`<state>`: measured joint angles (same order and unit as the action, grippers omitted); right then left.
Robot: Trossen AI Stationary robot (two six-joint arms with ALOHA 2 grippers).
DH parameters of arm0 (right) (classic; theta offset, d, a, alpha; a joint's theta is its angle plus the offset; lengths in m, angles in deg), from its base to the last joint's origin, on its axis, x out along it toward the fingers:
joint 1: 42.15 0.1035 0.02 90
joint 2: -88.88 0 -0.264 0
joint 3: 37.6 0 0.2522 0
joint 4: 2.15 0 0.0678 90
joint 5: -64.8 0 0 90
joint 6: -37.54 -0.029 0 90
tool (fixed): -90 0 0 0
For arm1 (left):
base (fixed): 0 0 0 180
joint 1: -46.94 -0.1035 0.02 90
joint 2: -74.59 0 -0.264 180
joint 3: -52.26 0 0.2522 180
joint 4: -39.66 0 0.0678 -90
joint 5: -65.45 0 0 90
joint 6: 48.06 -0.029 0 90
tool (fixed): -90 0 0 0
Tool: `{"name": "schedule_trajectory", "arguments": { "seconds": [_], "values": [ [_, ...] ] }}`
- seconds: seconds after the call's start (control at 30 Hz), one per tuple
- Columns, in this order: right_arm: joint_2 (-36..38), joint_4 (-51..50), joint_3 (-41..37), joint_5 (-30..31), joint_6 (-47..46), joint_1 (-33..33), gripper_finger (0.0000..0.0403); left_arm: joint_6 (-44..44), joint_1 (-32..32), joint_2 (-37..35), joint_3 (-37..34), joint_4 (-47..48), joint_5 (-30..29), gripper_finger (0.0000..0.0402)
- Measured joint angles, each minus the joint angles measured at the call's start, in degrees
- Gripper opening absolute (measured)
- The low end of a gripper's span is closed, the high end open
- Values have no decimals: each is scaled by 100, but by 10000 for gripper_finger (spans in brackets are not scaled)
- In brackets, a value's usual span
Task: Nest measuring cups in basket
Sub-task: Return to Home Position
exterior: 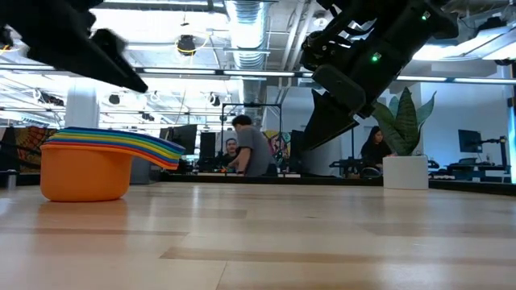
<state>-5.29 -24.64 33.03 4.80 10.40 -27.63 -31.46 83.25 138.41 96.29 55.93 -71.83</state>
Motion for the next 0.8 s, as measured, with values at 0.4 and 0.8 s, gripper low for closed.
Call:
{"name": "schedule_trajectory", "arguments": {
  "seconds": [0.4, 0.8],
  "values": [
    [0, 0, 0, 0, 0, 0, 233, -2926, -1577, 2, 1686, 2296, 5907, 285],
    [0, 0, 0, 0, 0, 0, 233, -6097, -2260, -26, 2785, -126, 6234, 256]
  ]
}}
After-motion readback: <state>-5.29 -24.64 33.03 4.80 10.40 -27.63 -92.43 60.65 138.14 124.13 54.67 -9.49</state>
